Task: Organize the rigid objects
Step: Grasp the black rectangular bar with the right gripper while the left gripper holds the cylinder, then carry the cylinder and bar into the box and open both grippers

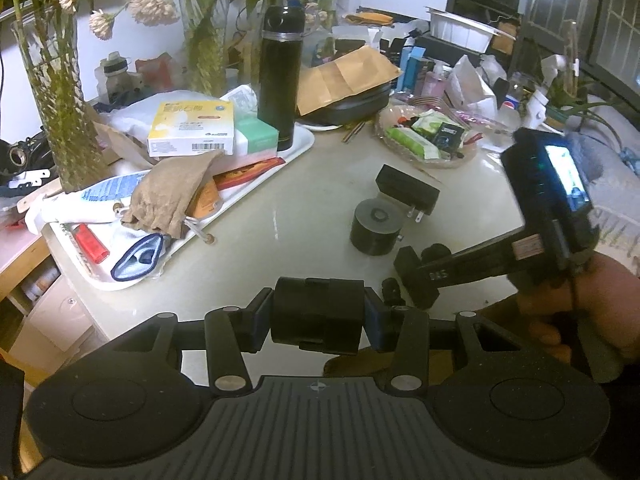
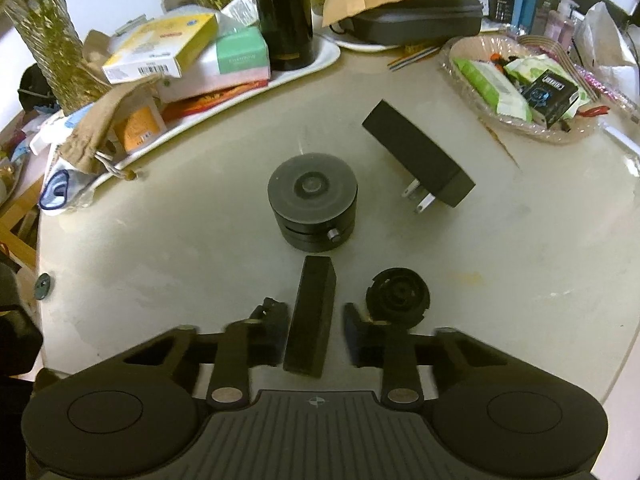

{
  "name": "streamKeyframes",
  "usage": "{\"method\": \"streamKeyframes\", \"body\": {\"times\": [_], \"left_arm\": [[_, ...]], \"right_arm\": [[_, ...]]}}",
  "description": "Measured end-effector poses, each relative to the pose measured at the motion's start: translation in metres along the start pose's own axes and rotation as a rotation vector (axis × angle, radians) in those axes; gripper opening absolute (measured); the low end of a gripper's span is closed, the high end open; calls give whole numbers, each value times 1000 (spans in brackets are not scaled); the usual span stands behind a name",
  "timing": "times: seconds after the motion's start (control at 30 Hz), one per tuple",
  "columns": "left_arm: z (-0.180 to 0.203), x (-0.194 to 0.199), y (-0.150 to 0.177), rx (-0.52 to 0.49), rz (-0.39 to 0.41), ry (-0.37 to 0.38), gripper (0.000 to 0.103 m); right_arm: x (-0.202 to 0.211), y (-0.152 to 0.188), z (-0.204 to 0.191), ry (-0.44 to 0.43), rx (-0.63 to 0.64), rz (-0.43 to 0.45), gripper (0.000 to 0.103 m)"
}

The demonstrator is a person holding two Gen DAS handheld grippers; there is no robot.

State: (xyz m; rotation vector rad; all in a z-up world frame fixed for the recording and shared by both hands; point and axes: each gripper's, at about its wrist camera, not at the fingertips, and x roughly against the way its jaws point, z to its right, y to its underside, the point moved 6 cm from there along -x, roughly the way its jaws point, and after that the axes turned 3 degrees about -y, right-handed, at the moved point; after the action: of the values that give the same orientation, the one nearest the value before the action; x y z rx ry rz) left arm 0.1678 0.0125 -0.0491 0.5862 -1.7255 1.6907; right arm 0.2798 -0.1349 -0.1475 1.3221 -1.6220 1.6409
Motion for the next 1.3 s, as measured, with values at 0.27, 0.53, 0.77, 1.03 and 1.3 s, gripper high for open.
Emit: {"method": "streamKeyframes", "body": {"times": [0.27,0.53,0.77,1.03,1.3], "left_arm": [[-1,-1,1,10,-11,-5,45],[2,3,0,4,-9,-7,45],[10,11,-4,-6,-2,-1,45],[27,21,-5,-36,7,19,45],[44,29,-2,-65,3,43,45]], "right_arm": [[4,-2,1,12,-2,15,17],[34,-8,-1,-23,10,63,17],[64,-7,0,-47,22,108,16],[97,3,5,-83,4,147,17],[124,19,11,-99,-7,171,17]]}}
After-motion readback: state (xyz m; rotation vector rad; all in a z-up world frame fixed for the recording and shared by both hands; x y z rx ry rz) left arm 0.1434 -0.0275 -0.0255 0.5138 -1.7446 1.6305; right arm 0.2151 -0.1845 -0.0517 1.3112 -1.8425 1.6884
